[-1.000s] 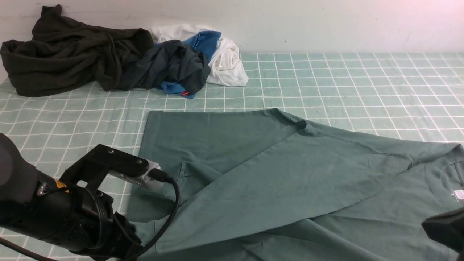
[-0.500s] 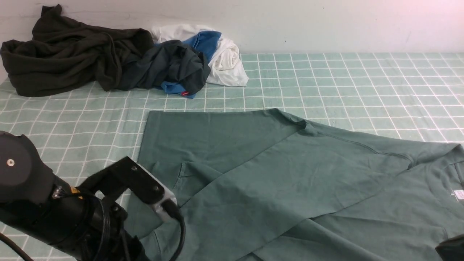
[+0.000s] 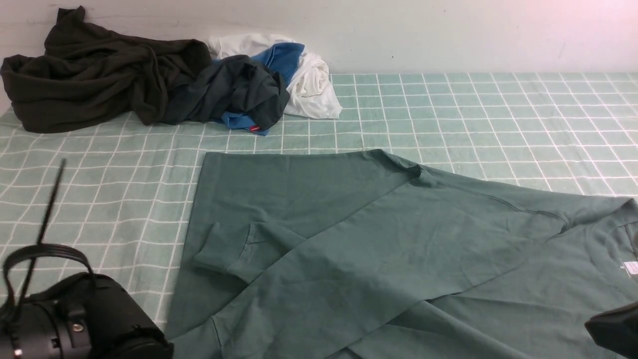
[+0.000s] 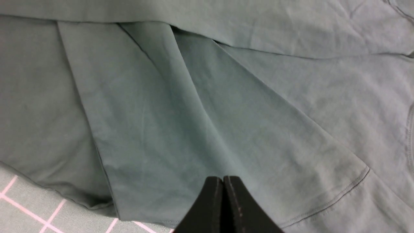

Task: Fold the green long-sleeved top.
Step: Use both arms simultaneously to clamp the lower edge of the clothing fabric

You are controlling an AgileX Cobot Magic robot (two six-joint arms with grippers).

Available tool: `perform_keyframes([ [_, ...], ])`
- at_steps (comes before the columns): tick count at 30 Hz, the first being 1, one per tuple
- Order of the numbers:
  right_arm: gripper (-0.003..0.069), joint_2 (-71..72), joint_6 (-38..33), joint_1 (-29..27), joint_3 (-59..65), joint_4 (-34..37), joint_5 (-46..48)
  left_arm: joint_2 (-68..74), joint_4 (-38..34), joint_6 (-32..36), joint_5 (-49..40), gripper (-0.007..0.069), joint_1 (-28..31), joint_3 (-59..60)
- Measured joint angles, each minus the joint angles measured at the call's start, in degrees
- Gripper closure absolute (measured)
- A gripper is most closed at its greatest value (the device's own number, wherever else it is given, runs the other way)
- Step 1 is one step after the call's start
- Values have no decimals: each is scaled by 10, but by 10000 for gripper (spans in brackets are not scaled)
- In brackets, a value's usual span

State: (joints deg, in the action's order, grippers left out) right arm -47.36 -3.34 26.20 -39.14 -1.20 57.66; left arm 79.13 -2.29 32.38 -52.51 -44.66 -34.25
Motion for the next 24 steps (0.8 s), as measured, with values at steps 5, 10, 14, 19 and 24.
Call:
perform_keyframes([
  [5,673,0,0,0,0,1,0,48,5,-1,21,153,-1,1],
  [10,673,0,0,0,0,1,0,68,8,-1,24,160,-1,-2],
  [14,673,0,0,0,0,1,0,71,14,-1,27,236,-1,-3],
  [19,673,0,0,0,0,1,0,71,23,-1,32,419,-1,-3],
  [24,673,0,0,0,0,1,0,71,15,-10,24,592,-1,-9],
])
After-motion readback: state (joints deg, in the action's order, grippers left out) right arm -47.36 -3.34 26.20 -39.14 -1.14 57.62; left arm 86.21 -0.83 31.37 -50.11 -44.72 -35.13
